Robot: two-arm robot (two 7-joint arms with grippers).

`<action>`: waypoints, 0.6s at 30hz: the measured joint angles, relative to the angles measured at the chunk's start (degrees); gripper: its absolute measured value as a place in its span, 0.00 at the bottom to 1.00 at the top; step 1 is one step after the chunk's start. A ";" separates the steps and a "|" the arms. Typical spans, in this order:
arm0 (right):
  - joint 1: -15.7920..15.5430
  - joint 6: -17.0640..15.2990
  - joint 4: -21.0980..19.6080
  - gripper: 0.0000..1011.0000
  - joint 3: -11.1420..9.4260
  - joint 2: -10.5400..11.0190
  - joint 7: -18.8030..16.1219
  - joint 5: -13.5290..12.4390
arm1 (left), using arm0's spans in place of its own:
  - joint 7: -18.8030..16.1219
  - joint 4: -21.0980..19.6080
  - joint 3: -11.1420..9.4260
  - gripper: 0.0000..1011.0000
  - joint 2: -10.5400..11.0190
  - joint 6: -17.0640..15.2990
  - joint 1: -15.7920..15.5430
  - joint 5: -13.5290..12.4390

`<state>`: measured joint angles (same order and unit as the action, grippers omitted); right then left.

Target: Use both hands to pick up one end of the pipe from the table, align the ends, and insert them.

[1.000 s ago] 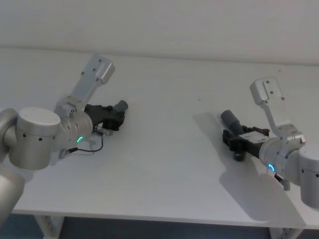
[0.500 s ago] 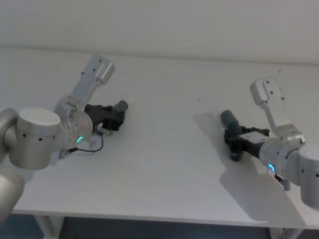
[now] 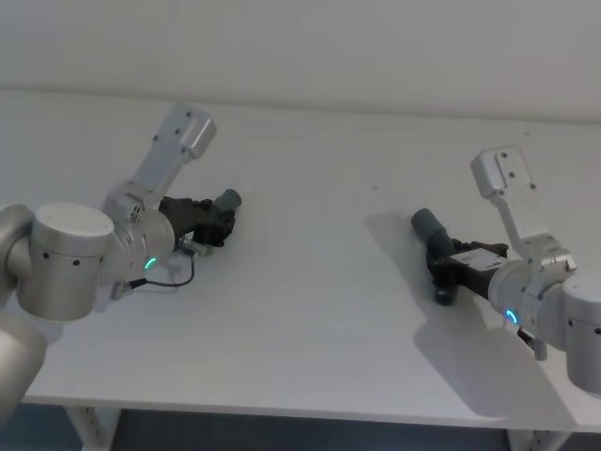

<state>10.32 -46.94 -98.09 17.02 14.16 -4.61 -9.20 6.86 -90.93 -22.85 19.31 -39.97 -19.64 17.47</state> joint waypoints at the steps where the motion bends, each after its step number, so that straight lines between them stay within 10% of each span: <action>1: -0.01 0.00 0.00 0.30 0.00 0.00 0.00 0.00 | 0.00 0.00 0.00 0.35 0.00 0.00 0.00 0.00; 18: -1.09 3.86 -1.50 0.28 -0.60 0.34 -1.10 0.12 | 0.00 -1.47 -0.36 0.35 0.84 0.91 0.10 -1.52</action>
<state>9.22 -43.09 -99.60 16.42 14.50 -5.72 -9.08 6.86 -92.39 -23.21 20.15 -39.06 -19.54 15.94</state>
